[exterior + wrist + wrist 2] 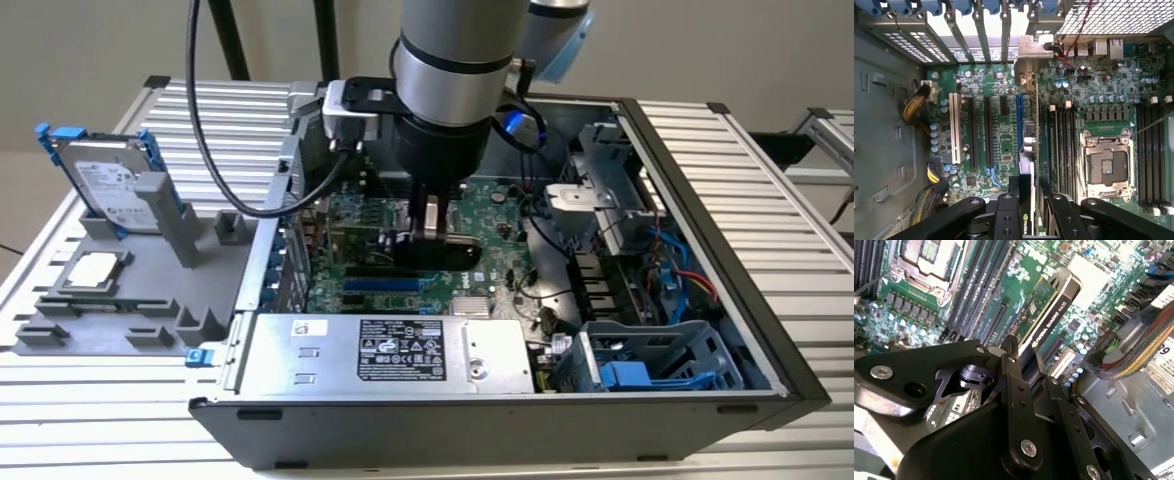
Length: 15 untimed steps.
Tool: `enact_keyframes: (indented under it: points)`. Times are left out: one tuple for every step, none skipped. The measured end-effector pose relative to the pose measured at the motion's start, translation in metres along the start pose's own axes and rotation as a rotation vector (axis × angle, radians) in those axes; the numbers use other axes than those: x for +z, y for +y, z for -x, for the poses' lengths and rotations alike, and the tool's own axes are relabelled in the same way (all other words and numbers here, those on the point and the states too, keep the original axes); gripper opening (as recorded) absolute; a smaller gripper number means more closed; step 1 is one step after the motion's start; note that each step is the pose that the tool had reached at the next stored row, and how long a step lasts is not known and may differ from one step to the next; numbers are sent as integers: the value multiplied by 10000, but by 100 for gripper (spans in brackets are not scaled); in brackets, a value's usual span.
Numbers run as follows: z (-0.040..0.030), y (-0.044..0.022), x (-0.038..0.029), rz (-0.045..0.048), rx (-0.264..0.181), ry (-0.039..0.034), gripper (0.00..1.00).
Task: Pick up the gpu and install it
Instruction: 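Insert the gpu into the slot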
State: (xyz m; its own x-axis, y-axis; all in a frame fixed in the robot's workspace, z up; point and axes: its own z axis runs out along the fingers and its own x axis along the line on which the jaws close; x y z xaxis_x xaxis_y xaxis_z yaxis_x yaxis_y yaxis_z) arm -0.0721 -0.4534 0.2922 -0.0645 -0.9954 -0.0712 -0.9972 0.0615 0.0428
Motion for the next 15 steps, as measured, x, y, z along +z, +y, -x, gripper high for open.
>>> enact_keyframes:
  points:
    - [-1, 20, 5, 0, -2, 0, 0]
    - [-2, 43, 12, -1, 2, -3, 0]
    - [-4, 61, 16, 0, 5, -1, 0]
    - [-5, 78, 18, 0, 7, 0, 0]
    - [-6, 97, 20, 0, 8, 1, 0]
    - [-8, 118, 23, 0, 8, 0, 0]
    - [-11, 133, 25, 0, 8, 1, 0]
    - [-14, 145, 28, 0, 8, 1, 0]
    - [-17, 155, 31, 0, 7, -1, 0]
    - [-18, 167, 35, 0, 7, -2, 0]
    - [-21, 179, 36, 0, 7, 0, 0]
    - [-27, 189, 38, 1, 8, 2, 0]
    - [-31, 199, 41, 0, 8, 1, 0]
    - [-35, 209, 45, 0, 8, 0, 0]
    - [-41, 218, 47, 0, 8, 0, 0]
